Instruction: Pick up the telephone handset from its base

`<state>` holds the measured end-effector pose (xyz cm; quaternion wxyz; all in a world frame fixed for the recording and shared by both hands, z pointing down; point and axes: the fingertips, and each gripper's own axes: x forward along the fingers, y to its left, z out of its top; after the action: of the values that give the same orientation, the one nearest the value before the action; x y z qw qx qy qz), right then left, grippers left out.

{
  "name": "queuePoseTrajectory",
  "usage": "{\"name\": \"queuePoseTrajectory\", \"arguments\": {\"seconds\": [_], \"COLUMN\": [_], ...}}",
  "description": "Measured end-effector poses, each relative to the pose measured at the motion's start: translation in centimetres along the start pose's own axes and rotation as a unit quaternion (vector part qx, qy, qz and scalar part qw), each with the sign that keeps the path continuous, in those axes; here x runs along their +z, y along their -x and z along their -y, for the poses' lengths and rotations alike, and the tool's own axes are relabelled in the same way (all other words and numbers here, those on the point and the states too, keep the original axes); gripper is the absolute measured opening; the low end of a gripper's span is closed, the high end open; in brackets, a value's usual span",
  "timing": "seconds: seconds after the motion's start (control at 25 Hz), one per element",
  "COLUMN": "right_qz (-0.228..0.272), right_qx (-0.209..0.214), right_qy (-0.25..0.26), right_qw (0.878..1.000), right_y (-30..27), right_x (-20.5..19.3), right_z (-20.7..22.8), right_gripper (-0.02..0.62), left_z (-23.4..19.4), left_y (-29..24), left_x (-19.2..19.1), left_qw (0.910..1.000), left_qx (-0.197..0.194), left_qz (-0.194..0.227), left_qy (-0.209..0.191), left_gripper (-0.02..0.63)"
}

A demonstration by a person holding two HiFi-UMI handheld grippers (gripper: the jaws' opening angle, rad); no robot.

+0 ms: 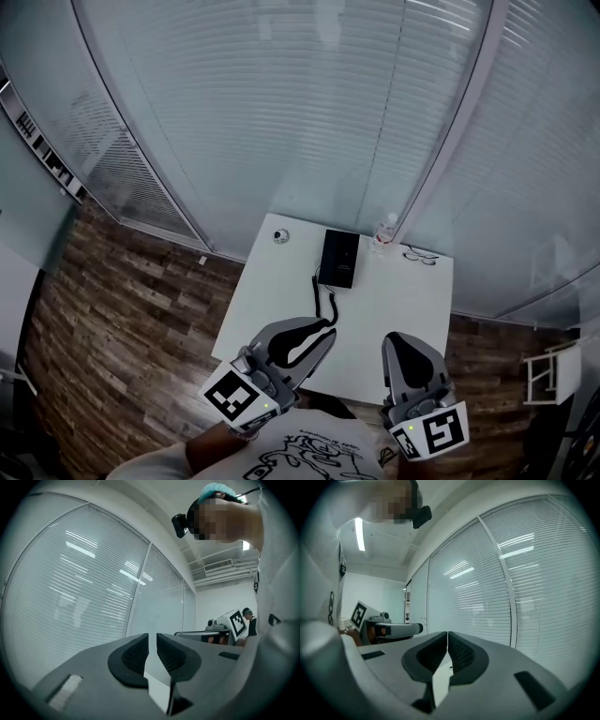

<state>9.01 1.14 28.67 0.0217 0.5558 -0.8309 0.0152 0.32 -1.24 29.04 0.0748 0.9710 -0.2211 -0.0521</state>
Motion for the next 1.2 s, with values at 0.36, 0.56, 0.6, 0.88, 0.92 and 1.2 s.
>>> {"name": "queuePoseTrajectory", "arguments": {"seconds": [0.36, 0.56, 0.6, 0.88, 0.92, 1.2], "right_qz": [0.006, 0.007, 0.008, 0.003, 0.004, 0.007], "right_qx": [0.015, 0.024, 0.026, 0.037, 0.037, 0.019], "right_qy": [-0.003, -0.003, -0.001, -0.005, -0.005, -0.012], "right_qw": [1.000, 1.000, 1.000, 0.999, 0.999, 1.000], "right_y": [-1.8, -2.7, -2.9, -5.1, -5.4, -7.6], "right_x": [-0.2, 0.0, -0.1, -0.4, -0.3, 0.3], "right_z": [6.6, 8.7, 8.9, 9.8, 9.8, 9.9], "right_gripper": [0.006, 0.006, 0.006, 0.006, 0.006, 0.006], "left_z": [-1.1, -1.8, -1.9, -3.7, -4.1, -6.5], "left_y": [-6.8, -8.8, -9.1, -10.3, -10.3, -10.1], "left_x": [-0.8, -0.8, -0.8, -0.5, -0.4, 0.5], "left_qw": [0.9998, 0.9997, 0.9996, 0.9995, 0.9994, 0.9997], "left_qx": [0.010, 0.018, 0.020, 0.032, 0.032, 0.023], "left_qz": [-0.015, -0.016, -0.015, -0.008, -0.009, -0.011], "left_qy": [-0.008, -0.011, -0.010, 0.003, 0.003, -0.003], "left_gripper": [0.052, 0.052, 0.052, 0.052, 0.052, 0.052]}}
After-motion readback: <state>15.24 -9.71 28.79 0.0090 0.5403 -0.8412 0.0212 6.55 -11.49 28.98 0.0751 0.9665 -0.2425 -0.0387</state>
